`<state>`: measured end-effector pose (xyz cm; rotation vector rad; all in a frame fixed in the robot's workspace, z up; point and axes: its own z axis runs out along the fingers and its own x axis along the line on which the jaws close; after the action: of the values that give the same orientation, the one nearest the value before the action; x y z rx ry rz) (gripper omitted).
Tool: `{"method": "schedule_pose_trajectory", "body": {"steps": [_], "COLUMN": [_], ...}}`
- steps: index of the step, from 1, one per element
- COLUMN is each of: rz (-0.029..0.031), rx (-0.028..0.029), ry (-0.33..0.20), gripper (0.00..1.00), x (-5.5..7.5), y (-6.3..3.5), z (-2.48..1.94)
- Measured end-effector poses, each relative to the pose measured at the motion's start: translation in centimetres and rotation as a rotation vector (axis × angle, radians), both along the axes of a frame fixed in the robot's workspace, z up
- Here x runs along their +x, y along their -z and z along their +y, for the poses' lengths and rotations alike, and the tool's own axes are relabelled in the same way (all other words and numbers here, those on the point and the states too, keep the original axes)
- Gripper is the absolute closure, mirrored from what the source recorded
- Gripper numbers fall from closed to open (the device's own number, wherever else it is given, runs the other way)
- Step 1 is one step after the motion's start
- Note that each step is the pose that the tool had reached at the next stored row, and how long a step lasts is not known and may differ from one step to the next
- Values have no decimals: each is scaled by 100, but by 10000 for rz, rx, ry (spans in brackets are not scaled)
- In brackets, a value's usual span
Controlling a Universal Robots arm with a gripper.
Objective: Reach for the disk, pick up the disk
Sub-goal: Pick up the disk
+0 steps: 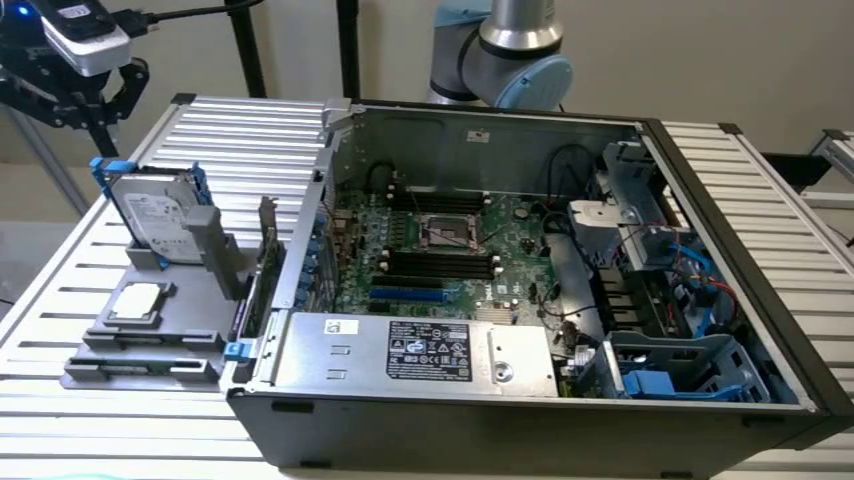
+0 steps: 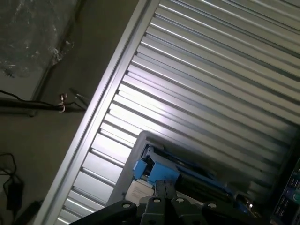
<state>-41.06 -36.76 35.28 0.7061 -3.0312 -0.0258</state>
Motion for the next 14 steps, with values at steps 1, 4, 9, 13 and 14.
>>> {"method": "schedule_pose_trajectory", "body": {"steps": [1,4,9,13,14], "rz": [-8,-30,-70,-106,-116], "rx": [0,0,0,-1,-1], "ry": [-179,-724,-1633,-2359,-2539], "gripper": [89,89,89,89,89], "x": [0,0,0,0,0], "y": [0,0,-1,-2,-2], "z": [0,0,0,0,0]}}
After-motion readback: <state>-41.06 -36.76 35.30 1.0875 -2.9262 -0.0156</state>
